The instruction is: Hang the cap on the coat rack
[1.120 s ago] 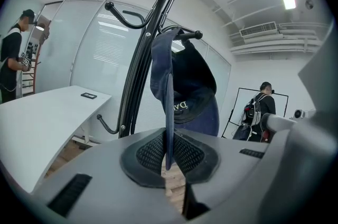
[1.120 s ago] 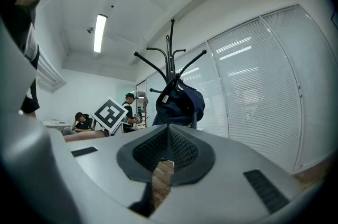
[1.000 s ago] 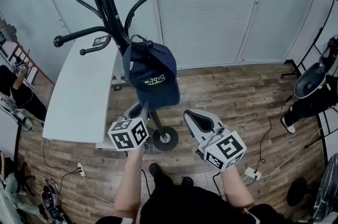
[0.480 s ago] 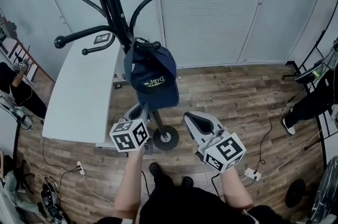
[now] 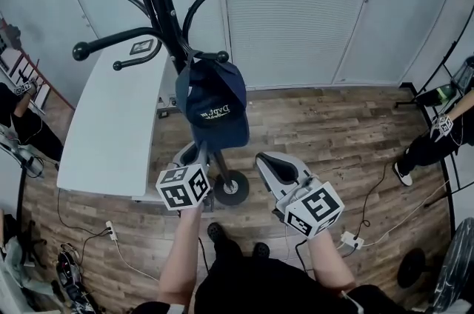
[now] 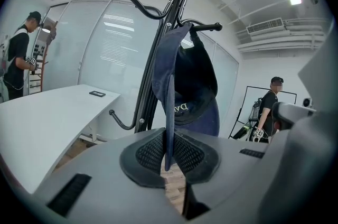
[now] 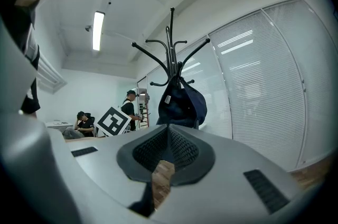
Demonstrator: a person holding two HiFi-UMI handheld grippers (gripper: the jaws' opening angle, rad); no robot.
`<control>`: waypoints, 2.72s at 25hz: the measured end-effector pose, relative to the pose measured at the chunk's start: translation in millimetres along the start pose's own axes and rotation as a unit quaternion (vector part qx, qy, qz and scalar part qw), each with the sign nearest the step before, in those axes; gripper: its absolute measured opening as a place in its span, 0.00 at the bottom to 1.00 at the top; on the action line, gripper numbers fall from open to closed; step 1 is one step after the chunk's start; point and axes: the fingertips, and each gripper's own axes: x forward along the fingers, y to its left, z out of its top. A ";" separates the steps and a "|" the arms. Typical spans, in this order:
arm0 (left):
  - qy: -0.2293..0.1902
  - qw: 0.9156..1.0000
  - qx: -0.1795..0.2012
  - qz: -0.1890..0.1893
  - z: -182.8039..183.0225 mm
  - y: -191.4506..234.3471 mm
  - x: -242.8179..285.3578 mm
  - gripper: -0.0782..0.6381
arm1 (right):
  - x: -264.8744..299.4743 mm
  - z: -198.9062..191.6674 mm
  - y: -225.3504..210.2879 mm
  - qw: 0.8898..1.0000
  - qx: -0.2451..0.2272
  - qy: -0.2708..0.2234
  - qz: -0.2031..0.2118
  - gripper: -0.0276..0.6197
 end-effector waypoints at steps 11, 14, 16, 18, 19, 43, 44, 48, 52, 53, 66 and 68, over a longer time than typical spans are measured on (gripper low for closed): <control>-0.008 1.000 0.016 0.009 -6.0 5.1 5.0 0.15 | 2.4 -3.3 -0.4 1.000 0.002 0.008 -0.001 0.09; -0.008 1.000 0.023 0.012 -6.2 5.8 5.1 0.15 | 2.0 -2.4 0.1 1.000 0.002 0.008 -0.002 0.09; -0.007 1.000 0.028 0.009 -6.6 5.3 5.7 0.15 | 2.2 -2.4 1.0 1.000 0.002 0.007 -0.002 0.09; -0.008 0.999 0.035 0.005 -7.4 4.8 6.3 0.15 | 2.6 -2.9 1.7 1.000 0.003 0.007 -0.002 0.09; -0.008 0.999 0.037 0.005 -7.7 4.6 6.4 0.15 | 2.6 -3.3 1.8 1.000 0.003 0.008 -0.002 0.09; -0.032 0.997 0.063 0.025 0.4 5.8 -23.7 0.23 | -15.7 -1.9 8.0 1.000 0.000 0.000 -0.009 0.09; -0.033 0.997 0.063 0.027 -0.3 5.8 -26.7 0.23 | -17.2 -2.5 8.9 1.000 0.000 0.000 -0.008 0.09; -0.039 0.997 0.062 0.032 -2.3 3.0 -40.6 0.23 | -23.5 -5.6 13.4 1.000 0.001 0.000 -0.004 0.09; -0.047 0.997 0.058 0.028 -4.3 -5.1 -54.5 0.23 | -28.8 -11.7 17.3 1.000 0.007 0.004 -0.001 0.09; -0.050 0.997 0.056 0.024 -4.7 -7.8 -57.6 0.23 | -30.0 -13.2 18.8 1.000 0.009 0.006 0.000 0.09; -0.077 0.995 0.064 -0.023 -5.5 -53.7 -89.2 0.18 | -41.4 -18.1 24.4 1.000 0.009 0.005 0.001 0.09; -0.081 0.994 0.063 -0.027 -4.0 -56.7 -93.9 0.17 | -40.8 -15.3 25.0 1.000 0.007 0.001 0.001 0.09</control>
